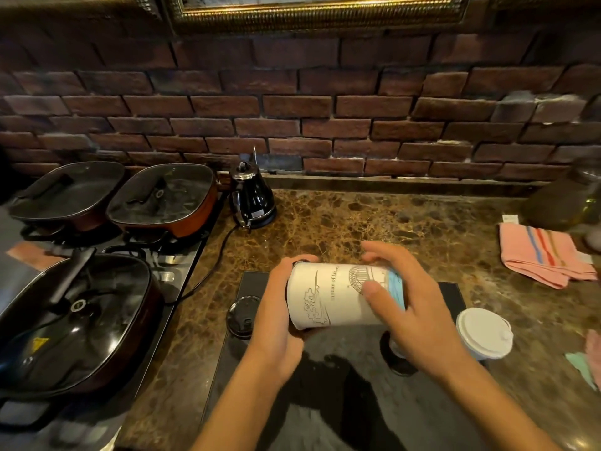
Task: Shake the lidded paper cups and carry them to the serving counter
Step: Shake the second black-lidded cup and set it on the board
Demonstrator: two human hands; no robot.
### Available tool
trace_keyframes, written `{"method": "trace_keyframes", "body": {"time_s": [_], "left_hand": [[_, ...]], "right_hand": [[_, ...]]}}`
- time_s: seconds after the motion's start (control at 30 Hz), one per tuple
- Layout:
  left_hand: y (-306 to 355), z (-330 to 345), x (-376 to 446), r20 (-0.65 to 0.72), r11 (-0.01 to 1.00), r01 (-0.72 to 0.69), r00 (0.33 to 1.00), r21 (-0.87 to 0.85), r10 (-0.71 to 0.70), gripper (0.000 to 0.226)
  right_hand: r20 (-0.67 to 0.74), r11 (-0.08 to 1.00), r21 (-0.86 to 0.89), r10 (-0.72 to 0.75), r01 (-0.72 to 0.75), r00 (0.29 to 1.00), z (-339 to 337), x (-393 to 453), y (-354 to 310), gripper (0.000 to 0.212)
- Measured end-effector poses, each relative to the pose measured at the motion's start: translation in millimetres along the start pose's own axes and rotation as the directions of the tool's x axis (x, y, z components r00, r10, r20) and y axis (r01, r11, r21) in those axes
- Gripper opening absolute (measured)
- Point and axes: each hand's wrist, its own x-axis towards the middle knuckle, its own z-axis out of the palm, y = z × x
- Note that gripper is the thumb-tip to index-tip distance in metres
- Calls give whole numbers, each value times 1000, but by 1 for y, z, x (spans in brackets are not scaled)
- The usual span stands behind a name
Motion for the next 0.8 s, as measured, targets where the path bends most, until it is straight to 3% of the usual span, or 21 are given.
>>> {"method": "trace_keyframes", "body": {"time_s": [0.07,0.13,0.23,0.3,0.37,0.43,0.5,0.6,0.8], "left_hand": [[0,2,-2,75,987,115,991,-110,-107,42],[2,6,-6,87,989,87,993,-119,-77,43],[7,11,-12,61,977,-209,977,49,206,39],[9,11,-15,102,881,-424,906,211,412,33],[13,10,-18,147,816,-498,867,293,476,36],[24,9,-20,114,835,-466,884,292,454,38],[38,8,-21,66,880,-386,921,276,384,41],[55,4,-19,159,862,-382,924,334,347,46],[86,9,-41,460,697,-549,820,462,341,56]], "right_hand": [[-27,934,-202,-307,296,951,-2,1,-3,33],[-94,927,-204,-339,316,936,-1,0,-8,28],[-224,997,81,4,14,975,1,-2,-15,26],[-190,931,322,239,-170,952,3,-5,-15,22],[-141,898,381,289,-218,947,1,-10,-13,21],[-60,940,294,200,-174,978,-2,-15,-15,33],[47,995,87,37,-41,998,-6,-20,-17,50],[152,962,-167,-192,216,970,-10,-27,-20,75],[93,963,-108,-239,248,967,-18,-35,-32,88]]}}
